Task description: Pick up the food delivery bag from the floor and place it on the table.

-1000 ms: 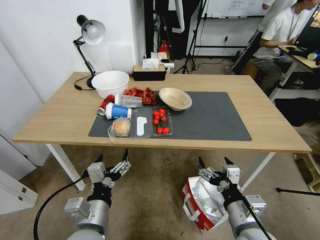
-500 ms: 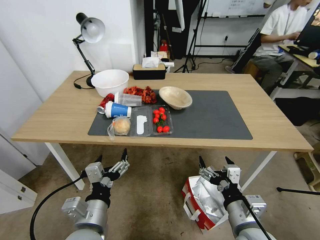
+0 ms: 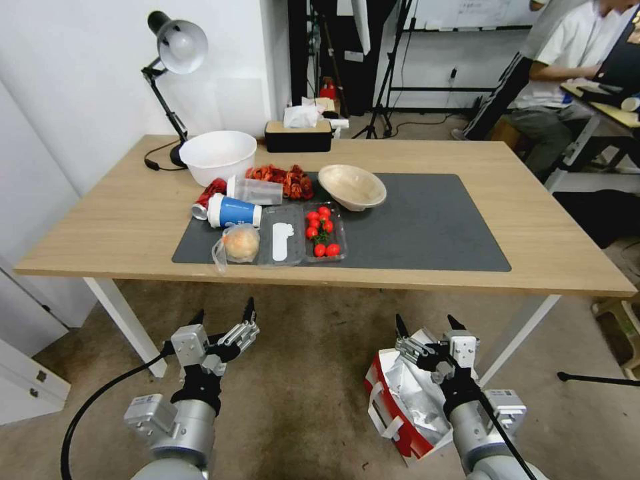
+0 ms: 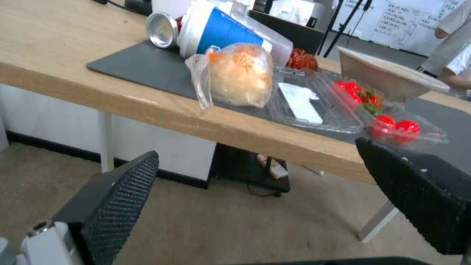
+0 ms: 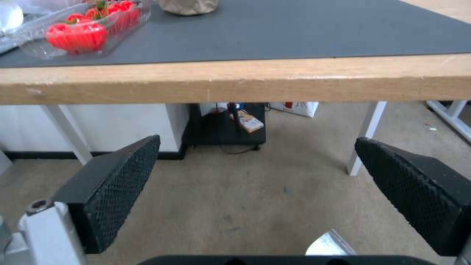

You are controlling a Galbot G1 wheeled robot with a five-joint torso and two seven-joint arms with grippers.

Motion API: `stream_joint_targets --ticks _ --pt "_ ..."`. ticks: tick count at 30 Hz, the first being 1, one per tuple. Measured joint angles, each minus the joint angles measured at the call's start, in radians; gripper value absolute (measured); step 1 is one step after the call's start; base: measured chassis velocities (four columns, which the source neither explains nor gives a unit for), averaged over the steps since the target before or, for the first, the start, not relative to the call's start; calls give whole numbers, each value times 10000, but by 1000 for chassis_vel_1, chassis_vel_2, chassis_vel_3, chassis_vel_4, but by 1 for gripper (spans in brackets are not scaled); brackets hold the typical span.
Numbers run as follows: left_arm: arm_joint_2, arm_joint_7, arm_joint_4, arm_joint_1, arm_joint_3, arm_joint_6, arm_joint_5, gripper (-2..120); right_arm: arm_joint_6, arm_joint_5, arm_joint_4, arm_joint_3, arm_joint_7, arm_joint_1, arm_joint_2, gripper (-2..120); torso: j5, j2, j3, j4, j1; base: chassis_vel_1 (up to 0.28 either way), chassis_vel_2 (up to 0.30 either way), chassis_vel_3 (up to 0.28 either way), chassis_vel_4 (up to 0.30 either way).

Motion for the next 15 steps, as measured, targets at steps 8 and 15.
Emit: stream_joint_targets --ticks 8,15 --pt "23 50 0 27 -19 1 145 100 -9 -12 0 14 31 14 -12 100 -1 -377 -210 0 -169 0 0 0 0" --pt "31 118 10 31 -28 -47 325 100 -26 -29 -26 5 52 15 4 100 0 -702 -394 0 -304 0 0 0 0"
